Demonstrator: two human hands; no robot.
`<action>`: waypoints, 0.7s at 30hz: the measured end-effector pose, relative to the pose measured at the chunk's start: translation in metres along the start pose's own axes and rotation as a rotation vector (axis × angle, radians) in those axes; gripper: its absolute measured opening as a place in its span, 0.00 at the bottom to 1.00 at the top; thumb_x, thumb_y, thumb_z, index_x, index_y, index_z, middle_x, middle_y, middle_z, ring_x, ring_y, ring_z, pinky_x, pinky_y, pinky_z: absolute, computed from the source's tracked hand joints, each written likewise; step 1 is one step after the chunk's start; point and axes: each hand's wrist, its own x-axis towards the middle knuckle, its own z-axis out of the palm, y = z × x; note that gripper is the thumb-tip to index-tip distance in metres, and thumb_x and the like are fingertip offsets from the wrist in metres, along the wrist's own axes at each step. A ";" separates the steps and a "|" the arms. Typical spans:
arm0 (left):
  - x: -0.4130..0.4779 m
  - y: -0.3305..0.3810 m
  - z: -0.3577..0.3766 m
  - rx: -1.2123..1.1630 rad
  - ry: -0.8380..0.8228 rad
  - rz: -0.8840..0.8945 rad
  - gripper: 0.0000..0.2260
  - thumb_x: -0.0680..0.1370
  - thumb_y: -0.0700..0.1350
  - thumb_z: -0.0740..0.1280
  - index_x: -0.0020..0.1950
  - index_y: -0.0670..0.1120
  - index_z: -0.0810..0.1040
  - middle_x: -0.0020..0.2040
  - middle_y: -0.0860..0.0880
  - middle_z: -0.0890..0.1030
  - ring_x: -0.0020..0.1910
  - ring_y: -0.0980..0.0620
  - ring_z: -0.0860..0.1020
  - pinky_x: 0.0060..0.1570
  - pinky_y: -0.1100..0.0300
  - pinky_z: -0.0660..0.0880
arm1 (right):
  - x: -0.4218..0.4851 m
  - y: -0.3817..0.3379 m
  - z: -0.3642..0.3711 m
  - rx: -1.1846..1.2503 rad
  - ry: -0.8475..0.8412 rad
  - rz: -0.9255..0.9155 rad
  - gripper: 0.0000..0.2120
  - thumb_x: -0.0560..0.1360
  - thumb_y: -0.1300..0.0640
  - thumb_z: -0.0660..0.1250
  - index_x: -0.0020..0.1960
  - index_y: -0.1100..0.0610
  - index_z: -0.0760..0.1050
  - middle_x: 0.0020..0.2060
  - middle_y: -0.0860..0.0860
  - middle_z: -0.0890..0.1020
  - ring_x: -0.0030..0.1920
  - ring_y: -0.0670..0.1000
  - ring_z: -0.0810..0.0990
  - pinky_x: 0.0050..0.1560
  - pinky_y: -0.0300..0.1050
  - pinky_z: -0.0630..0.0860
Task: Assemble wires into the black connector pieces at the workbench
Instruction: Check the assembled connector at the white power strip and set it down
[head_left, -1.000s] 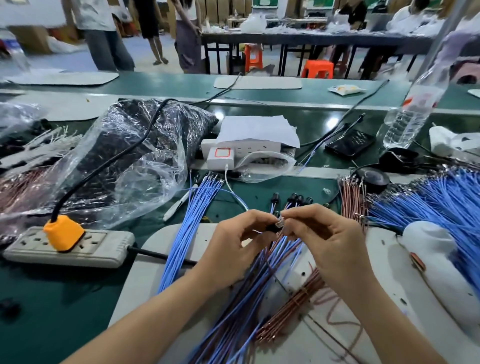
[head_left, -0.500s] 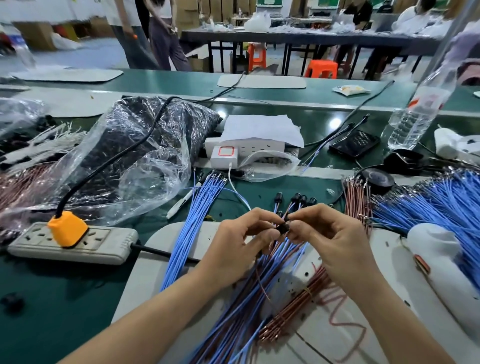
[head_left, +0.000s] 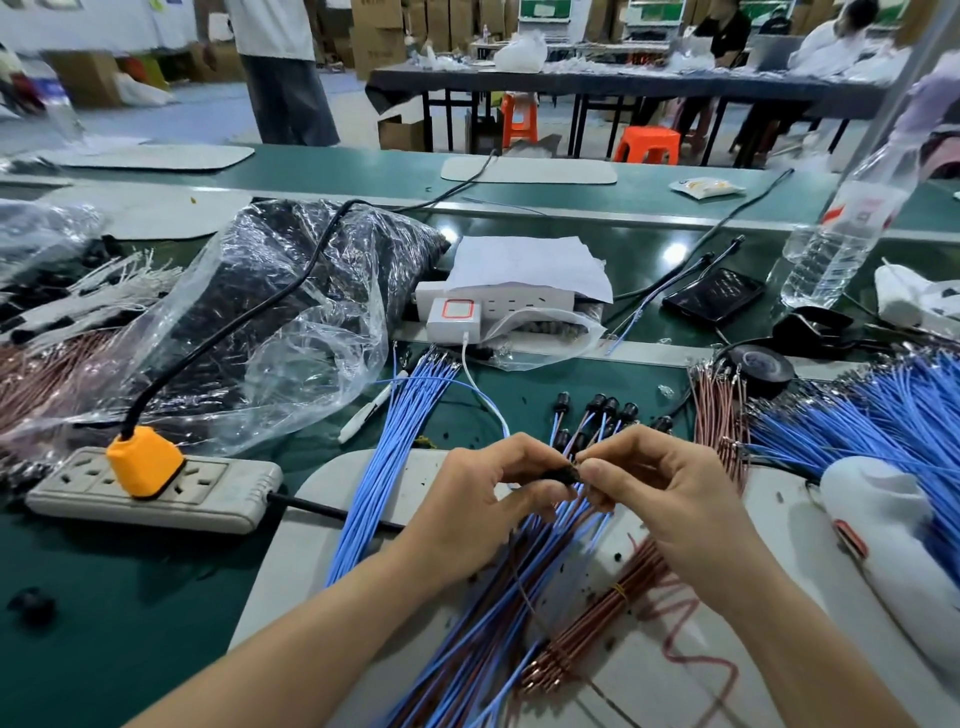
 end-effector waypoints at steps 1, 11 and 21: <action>0.000 0.000 0.000 -0.018 0.000 0.001 0.05 0.73 0.44 0.71 0.48 0.51 0.79 0.40 0.52 0.84 0.35 0.56 0.82 0.43 0.65 0.77 | 0.001 0.001 -0.001 -0.021 -0.017 0.000 0.02 0.70 0.66 0.71 0.40 0.62 0.80 0.29 0.52 0.81 0.30 0.46 0.78 0.35 0.34 0.76; 0.001 -0.004 -0.003 -0.037 -0.038 -0.038 0.04 0.73 0.45 0.70 0.47 0.51 0.79 0.38 0.47 0.84 0.28 0.55 0.78 0.35 0.65 0.75 | 0.002 0.008 -0.003 -0.033 -0.077 -0.031 0.04 0.70 0.62 0.71 0.40 0.63 0.77 0.30 0.55 0.81 0.31 0.49 0.80 0.36 0.38 0.77; -0.001 0.001 -0.001 -0.054 -0.086 -0.058 0.10 0.73 0.34 0.71 0.44 0.49 0.78 0.36 0.51 0.83 0.29 0.54 0.79 0.49 0.64 0.77 | 0.000 0.008 -0.005 0.130 -0.116 0.100 0.12 0.67 0.60 0.70 0.40 0.69 0.73 0.30 0.57 0.82 0.30 0.51 0.81 0.34 0.40 0.78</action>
